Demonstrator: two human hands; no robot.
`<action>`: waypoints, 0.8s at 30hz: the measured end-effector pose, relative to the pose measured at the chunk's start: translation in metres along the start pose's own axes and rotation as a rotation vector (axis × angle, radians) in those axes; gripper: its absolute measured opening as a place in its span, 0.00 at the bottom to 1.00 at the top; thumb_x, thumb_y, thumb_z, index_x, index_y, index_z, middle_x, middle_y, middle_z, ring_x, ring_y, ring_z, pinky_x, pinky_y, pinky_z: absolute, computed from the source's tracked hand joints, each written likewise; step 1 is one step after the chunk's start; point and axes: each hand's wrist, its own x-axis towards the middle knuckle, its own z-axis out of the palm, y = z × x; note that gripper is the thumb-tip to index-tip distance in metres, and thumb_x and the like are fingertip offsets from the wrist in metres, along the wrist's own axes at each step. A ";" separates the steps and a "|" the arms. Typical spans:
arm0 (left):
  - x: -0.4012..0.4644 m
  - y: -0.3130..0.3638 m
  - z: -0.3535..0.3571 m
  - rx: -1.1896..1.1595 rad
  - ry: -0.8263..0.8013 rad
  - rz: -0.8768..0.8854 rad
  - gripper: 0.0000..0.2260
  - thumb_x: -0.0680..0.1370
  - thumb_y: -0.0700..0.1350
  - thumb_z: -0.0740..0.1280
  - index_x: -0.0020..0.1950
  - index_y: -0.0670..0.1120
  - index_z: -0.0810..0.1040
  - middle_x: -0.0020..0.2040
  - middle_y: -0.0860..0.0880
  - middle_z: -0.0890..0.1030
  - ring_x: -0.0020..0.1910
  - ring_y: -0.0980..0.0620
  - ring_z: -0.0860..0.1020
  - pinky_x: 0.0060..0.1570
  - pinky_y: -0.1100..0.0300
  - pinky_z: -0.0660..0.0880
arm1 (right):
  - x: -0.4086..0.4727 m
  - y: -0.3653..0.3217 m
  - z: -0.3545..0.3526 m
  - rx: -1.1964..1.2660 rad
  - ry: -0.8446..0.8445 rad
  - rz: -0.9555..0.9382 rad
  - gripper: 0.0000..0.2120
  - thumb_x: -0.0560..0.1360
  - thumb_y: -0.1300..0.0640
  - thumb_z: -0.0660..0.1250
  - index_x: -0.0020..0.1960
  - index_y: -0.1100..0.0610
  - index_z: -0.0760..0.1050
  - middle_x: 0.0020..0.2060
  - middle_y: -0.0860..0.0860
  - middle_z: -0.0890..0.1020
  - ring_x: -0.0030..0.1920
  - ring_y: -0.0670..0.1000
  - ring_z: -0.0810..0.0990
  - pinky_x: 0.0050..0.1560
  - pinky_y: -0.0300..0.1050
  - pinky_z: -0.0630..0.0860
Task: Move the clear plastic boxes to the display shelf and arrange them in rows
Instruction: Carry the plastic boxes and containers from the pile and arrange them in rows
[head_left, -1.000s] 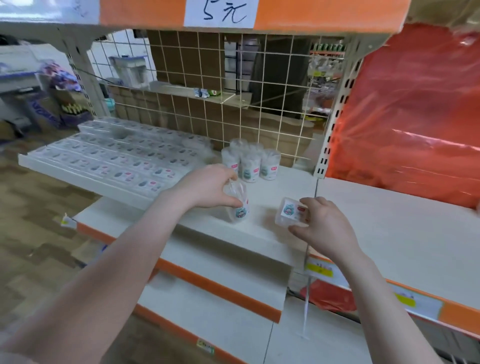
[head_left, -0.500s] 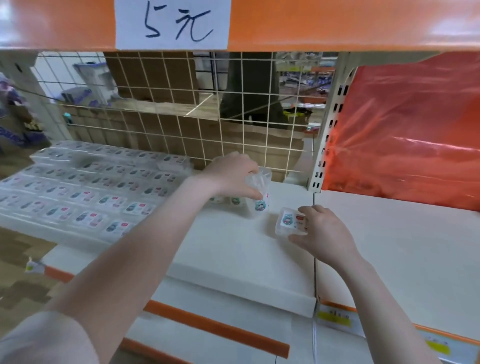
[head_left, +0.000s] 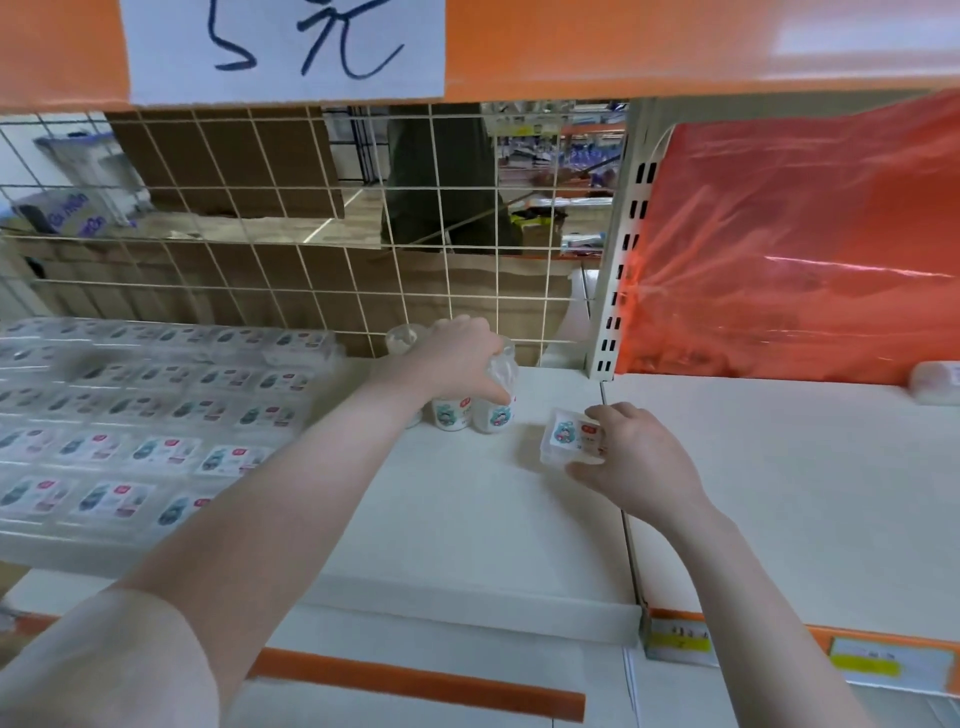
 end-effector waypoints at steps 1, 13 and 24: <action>0.001 0.000 0.001 0.010 0.006 0.005 0.22 0.71 0.61 0.68 0.55 0.45 0.77 0.48 0.48 0.74 0.49 0.48 0.71 0.41 0.57 0.61 | 0.000 0.000 0.001 -0.003 0.000 0.001 0.27 0.70 0.47 0.69 0.65 0.55 0.68 0.56 0.51 0.74 0.59 0.52 0.70 0.53 0.43 0.69; 0.007 -0.009 0.017 -0.019 0.028 0.056 0.15 0.72 0.51 0.67 0.55 0.45 0.75 0.52 0.48 0.72 0.53 0.47 0.70 0.48 0.54 0.70 | 0.004 0.000 0.003 -0.006 -0.027 0.006 0.27 0.70 0.46 0.68 0.66 0.54 0.68 0.57 0.50 0.74 0.59 0.51 0.71 0.51 0.42 0.68; 0.006 -0.011 0.023 0.018 0.054 0.069 0.17 0.75 0.49 0.64 0.63 0.46 0.74 0.59 0.48 0.72 0.57 0.48 0.70 0.53 0.53 0.70 | 0.003 0.002 0.001 -0.001 -0.041 0.000 0.27 0.71 0.46 0.68 0.66 0.54 0.68 0.58 0.50 0.74 0.59 0.51 0.71 0.51 0.42 0.68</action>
